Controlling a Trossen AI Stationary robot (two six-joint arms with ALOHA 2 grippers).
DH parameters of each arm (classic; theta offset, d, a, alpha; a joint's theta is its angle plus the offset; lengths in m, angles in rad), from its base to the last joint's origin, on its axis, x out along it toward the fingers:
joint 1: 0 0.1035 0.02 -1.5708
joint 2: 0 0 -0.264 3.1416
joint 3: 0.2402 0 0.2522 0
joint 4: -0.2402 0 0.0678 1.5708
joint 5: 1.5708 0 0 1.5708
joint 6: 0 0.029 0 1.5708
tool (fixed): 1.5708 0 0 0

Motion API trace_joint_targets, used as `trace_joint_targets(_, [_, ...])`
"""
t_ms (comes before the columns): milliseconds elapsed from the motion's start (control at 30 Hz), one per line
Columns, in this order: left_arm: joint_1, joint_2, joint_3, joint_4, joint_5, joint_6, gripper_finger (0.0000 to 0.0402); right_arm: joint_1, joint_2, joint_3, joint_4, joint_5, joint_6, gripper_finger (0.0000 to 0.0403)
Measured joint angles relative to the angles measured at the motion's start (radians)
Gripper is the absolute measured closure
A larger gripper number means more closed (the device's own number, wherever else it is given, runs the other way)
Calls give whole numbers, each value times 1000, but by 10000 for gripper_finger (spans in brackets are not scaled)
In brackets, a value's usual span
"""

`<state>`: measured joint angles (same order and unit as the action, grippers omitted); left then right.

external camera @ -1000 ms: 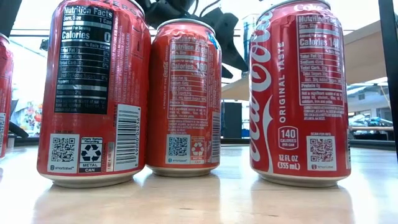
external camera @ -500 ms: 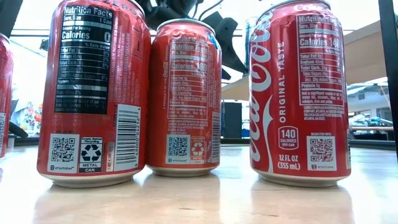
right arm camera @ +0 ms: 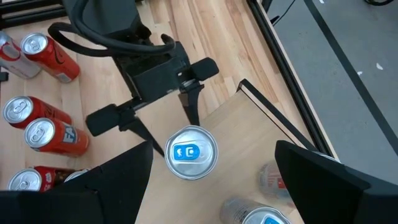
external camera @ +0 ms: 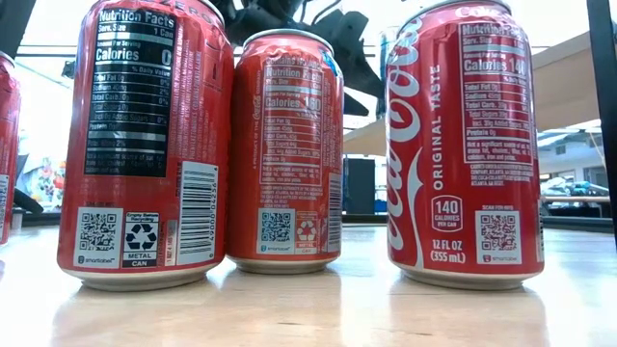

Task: Place canned beverage on shelf
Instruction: Put the blue soda can on the shelf aligned with the other blue soda can

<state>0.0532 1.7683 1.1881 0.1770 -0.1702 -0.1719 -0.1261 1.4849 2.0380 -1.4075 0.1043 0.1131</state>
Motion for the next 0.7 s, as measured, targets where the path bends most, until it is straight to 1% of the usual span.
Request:
trace_joint_targets(100, [0,0,0,0,12,0,107,0,0,0,0,0,0,54])
trace_joint_targets(300, [-1,0,0,1,85,2,107,0,0,0,6,0,0,54])
trace_joint_targets(567, [-12,0,0,1,91,3,107,0,0,0,25,0,-1,54])
trace_joint_targets(700, [-14,0,0,4,118,3,107,0,0,0,25,0,-1,54])
